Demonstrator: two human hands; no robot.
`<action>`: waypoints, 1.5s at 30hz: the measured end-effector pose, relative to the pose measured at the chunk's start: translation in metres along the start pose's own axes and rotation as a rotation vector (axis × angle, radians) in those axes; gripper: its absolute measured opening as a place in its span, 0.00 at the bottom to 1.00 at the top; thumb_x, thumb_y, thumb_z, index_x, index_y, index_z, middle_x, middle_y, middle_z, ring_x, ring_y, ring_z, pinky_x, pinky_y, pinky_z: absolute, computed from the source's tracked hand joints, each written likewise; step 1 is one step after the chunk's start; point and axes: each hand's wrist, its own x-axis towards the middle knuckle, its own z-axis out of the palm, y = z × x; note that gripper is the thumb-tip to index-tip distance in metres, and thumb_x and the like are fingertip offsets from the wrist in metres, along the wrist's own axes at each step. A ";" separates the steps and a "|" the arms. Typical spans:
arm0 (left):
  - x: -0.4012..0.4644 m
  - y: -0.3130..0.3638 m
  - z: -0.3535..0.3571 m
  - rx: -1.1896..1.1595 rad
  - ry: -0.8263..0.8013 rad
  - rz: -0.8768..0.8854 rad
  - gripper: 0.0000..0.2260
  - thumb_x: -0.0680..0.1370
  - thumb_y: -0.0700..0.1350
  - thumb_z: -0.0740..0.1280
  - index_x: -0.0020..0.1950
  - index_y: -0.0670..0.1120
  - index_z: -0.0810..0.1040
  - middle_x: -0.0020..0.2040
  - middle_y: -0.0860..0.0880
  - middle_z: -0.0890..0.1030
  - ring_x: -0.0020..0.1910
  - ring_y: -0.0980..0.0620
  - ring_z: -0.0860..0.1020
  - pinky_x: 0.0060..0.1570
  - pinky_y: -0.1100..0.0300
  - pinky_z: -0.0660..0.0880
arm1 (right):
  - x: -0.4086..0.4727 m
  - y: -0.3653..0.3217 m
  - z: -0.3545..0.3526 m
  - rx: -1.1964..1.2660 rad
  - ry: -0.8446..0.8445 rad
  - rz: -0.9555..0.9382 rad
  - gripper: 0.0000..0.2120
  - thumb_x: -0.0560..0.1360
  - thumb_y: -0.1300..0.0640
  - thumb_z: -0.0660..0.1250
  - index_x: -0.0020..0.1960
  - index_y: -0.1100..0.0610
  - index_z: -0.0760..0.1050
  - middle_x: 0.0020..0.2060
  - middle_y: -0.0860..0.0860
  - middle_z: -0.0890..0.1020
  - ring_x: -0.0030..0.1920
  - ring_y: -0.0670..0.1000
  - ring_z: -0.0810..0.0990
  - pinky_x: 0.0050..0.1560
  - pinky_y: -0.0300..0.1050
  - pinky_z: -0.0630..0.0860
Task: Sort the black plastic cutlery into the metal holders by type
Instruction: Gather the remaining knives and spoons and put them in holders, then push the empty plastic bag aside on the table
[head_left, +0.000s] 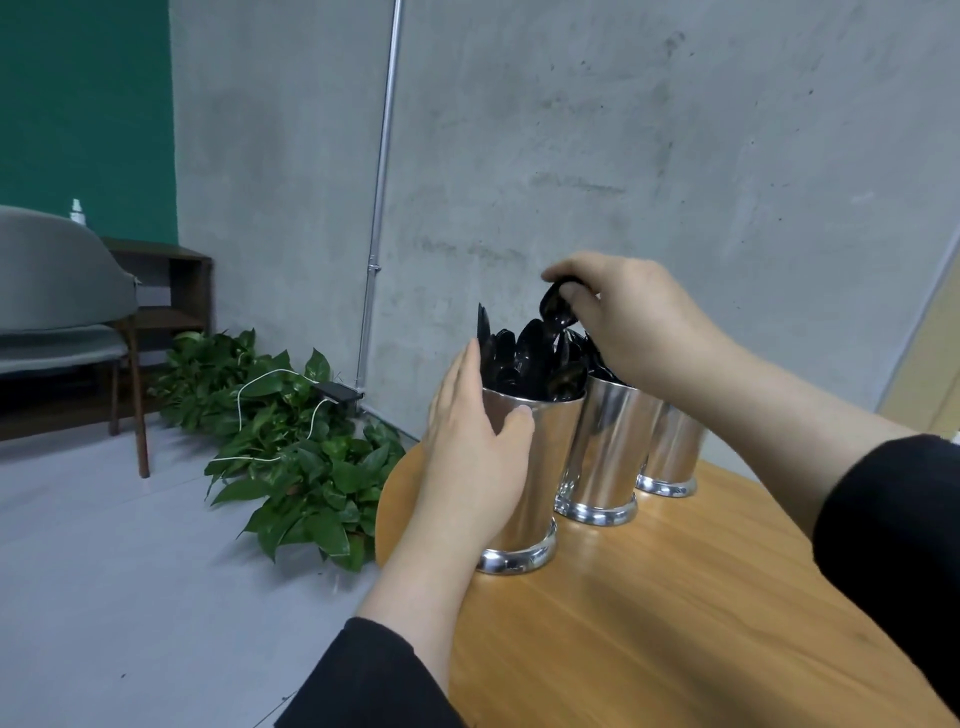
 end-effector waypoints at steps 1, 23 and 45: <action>0.001 0.000 0.000 0.001 0.003 0.005 0.32 0.83 0.48 0.63 0.83 0.59 0.50 0.82 0.60 0.55 0.80 0.58 0.54 0.79 0.49 0.56 | -0.002 -0.001 0.005 -0.019 -0.064 0.013 0.16 0.84 0.57 0.55 0.68 0.51 0.75 0.60 0.50 0.82 0.62 0.52 0.78 0.55 0.40 0.70; -0.004 0.002 -0.003 -0.023 0.016 0.031 0.34 0.83 0.45 0.63 0.82 0.59 0.47 0.83 0.60 0.48 0.80 0.60 0.50 0.75 0.60 0.52 | -0.019 0.011 0.007 0.151 -0.126 0.016 0.23 0.84 0.45 0.51 0.78 0.48 0.62 0.73 0.46 0.71 0.74 0.47 0.67 0.66 0.37 0.62; -0.155 0.131 0.267 0.184 -0.659 0.505 0.25 0.81 0.49 0.66 0.78 0.52 0.65 0.76 0.50 0.69 0.74 0.47 0.67 0.71 0.56 0.61 | -0.386 0.202 -0.182 -0.303 -0.053 0.594 0.28 0.81 0.43 0.60 0.78 0.49 0.61 0.78 0.45 0.61 0.78 0.46 0.59 0.78 0.49 0.56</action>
